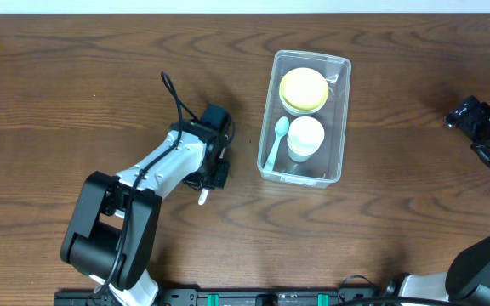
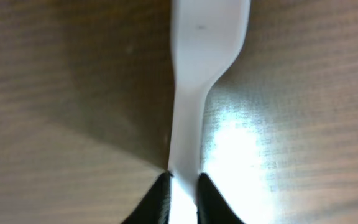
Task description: Pack container
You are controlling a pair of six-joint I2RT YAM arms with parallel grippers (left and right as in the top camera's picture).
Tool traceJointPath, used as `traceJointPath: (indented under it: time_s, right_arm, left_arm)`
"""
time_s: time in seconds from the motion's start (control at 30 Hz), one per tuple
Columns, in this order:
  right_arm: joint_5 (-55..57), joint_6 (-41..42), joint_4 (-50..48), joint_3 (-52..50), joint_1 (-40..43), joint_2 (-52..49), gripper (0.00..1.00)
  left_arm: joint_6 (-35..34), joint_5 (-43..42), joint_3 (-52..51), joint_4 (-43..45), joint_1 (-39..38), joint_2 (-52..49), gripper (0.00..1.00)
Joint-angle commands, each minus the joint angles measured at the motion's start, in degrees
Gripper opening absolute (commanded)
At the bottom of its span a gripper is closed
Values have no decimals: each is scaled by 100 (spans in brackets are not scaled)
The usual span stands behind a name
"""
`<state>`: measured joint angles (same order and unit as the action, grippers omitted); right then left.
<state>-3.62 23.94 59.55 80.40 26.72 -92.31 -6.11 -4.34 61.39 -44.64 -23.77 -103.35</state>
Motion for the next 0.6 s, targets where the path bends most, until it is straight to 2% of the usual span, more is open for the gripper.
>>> traceJointPath:
  time_s: [0.0, 0.3, 0.4, 0.5, 0.57]
  right_arm:
    - [20, 87, 7, -9, 11, -17, 99]
    - [20, 87, 7, -11, 11, -17, 99]
    - [22, 87, 7, -9, 11, -17, 99]
    - [22, 87, 7, -9, 11, -17, 99]
    - [20, 87, 7, -9, 11, -17, 99]
  left_arm:
    - [13, -20, 356, -448, 20, 26, 10]
    - [9, -20, 2155, -1829, 17, 710, 9]
    - [9, -22, 2605, -1978, 17, 964, 10]
    - [11, -20, 2564, -1958, 17, 1064, 11]
    - [7, -20, 2317, -1910, 17, 984, 22]
